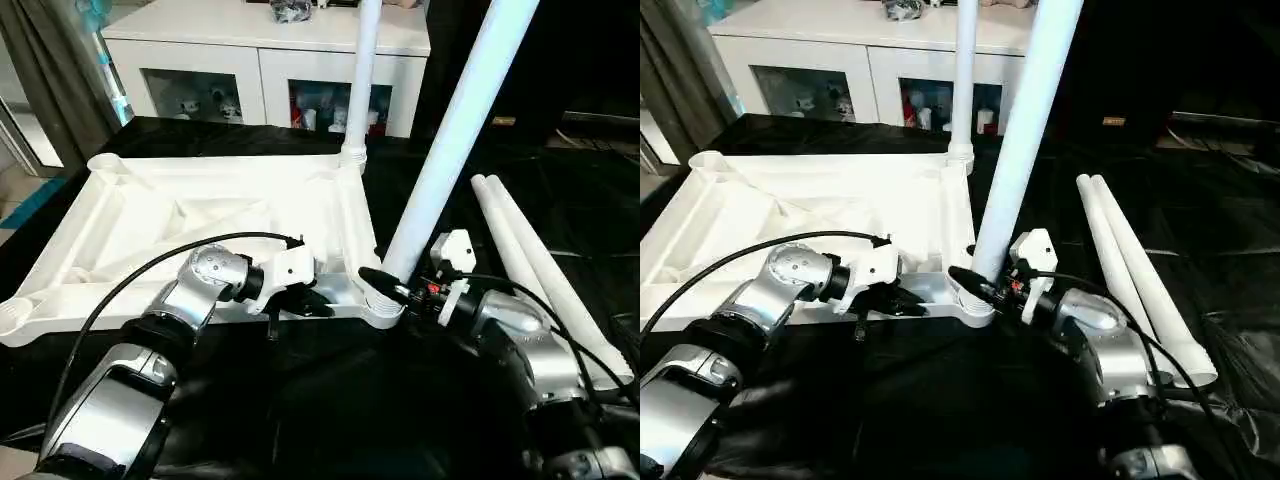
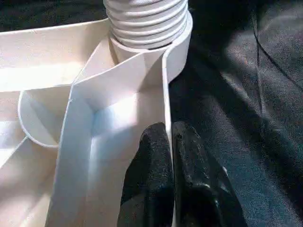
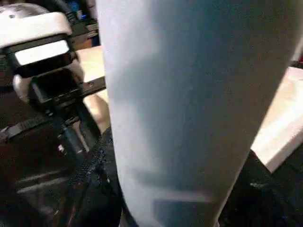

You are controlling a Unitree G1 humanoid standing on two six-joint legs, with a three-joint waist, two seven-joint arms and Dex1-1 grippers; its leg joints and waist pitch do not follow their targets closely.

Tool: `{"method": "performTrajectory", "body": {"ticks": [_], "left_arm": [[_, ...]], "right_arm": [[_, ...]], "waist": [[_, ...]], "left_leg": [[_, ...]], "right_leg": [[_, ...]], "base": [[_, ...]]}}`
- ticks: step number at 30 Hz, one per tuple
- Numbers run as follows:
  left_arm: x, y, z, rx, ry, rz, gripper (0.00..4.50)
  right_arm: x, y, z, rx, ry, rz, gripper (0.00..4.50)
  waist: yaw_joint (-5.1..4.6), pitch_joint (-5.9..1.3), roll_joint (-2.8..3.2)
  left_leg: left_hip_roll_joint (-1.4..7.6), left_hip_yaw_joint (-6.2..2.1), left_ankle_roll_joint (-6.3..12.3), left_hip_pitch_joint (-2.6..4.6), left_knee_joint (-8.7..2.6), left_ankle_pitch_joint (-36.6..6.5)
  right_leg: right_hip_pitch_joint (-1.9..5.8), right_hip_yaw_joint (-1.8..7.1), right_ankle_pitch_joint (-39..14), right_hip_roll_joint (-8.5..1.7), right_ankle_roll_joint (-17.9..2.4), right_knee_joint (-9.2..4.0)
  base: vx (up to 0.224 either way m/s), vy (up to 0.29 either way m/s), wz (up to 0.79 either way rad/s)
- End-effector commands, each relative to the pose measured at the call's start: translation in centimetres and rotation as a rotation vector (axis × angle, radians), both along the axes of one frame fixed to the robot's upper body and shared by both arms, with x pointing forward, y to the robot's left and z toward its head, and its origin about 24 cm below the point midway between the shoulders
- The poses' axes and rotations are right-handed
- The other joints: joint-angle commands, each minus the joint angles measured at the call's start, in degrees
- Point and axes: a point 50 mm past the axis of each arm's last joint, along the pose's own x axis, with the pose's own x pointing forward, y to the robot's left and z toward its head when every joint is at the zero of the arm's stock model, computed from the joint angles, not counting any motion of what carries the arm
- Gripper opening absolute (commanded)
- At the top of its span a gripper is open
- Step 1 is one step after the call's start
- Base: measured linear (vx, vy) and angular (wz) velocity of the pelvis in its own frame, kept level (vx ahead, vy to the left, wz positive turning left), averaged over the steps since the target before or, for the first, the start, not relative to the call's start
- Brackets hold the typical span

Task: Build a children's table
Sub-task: Insert table leg to table base

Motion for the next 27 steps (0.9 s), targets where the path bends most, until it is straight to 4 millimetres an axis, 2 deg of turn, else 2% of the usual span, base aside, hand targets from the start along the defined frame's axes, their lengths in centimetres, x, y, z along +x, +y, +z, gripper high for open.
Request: {"method": "performTrajectory", "body": {"ticks": [1, 6, 11, 16, 18, 21, 22, 27], "left_arm": [[0.0, -0.1, 0.9, -0.029, -0.029, -0.045, 0.00], [-0.2, 0.4, 1.3, -0.043, -0.019, -0.096, 0.00], [-0.1, 0.8, 1.8, -0.052, 0.000, -0.119, 0.00], [0.0, 0.9, 2.0, -0.048, -0.003, -0.121, 0.00], [0.1, 0.8, 2.0, -0.045, -0.011, -0.106, 0.00], [0.3, 0.7, 2.1, -0.059, -0.006, -0.090, 0.00], [0.3, 0.7, 2.1, -0.063, -0.005, -0.092, 0.00], [0.3, 0.6, 2.2, -0.058, -0.004, -0.099, 0.00]], "right_arm": [[-1.6, -0.2, -3.4, -0.079, 0.169, 0.067, 1.93], [-1.7, -0.2, -3.3, -0.092, 0.167, 0.141, 1.93], [-1.8, -0.2, -3.6, -0.111, 0.166, 0.196, 1.93], [-2.0, 0.0, -3.8, -0.110, 0.169, 0.218, 1.93], [-2.0, 0.1, -3.9, -0.104, 0.166, 0.210, 1.93], [-2.0, 0.0, -4.0, -0.094, 0.166, 0.200, 1.93], [-2.1, 0.0, -4.1, -0.092, 0.168, 0.202, 1.93], [-2.2, 0.0, -4.3, -0.093, 0.170, 0.194, 1.93]], "waist": [[-0.02, -3.00, -0.73], [0.03, -2.86, -1.05], [0.05, -2.54, -1.15], [0.04, -2.41, -1.30], [0.11, -2.30, -1.08], [0.04, -2.24, -1.20], [0.00, -2.12, -0.91], [-0.04, -2.11, -1.03]], "left_leg": [[5.39, -2.43, 4.22, 0.50, -4.42, -8.47], [5.49, -2.34, 4.99, 0.52, -4.50, -7.95], [5.65, -2.32, 3.67, 0.72, -4.80, -10.05], [5.66, -2.33, 3.57, 0.74, -4.88, -9.96], [5.62, -2.31, 3.53, 0.70, -4.83, -9.93], [5.70, -2.38, 3.22, 0.75, -4.99, -10.54], [5.74, -2.39, 2.94, 0.79, -5.11, -11.36], [5.78, -2.42, 2.66, 0.85, -5.21, -11.91]], "right_leg": [[2.05, 3.58, -6.51, -6.00, -14.19, -4.64], [1.90, 3.47, -3.79, -5.87, -14.85, -4.40], [1.74, 3.55, -4.88, -5.94, -15.57, -4.51], [1.87, 3.60, -4.03, -6.05, -15.99, -4.46], [1.82, 3.66, -4.24, -6.14, -16.03, -4.56], [1.83, 3.63, -5.23, -6.09, -16.00, -4.66], [1.74, 3.64, -5.82, -6.00, -15.93, -4.80], [1.75, 3.69, -5.72, -6.03, -16.04, -4.75]], "base": [[0.000, 0.000, 0.00], [0.000, 0.000, 0.00], [0.000, 0.000, 0.00], [0.000, 0.000, 0.00], [0.000, 0.000, 0.00], [0.000, 0.000, 0.00], [0.000, 0.000, 0.00], [0.000, 0.000, 0.00]]}}
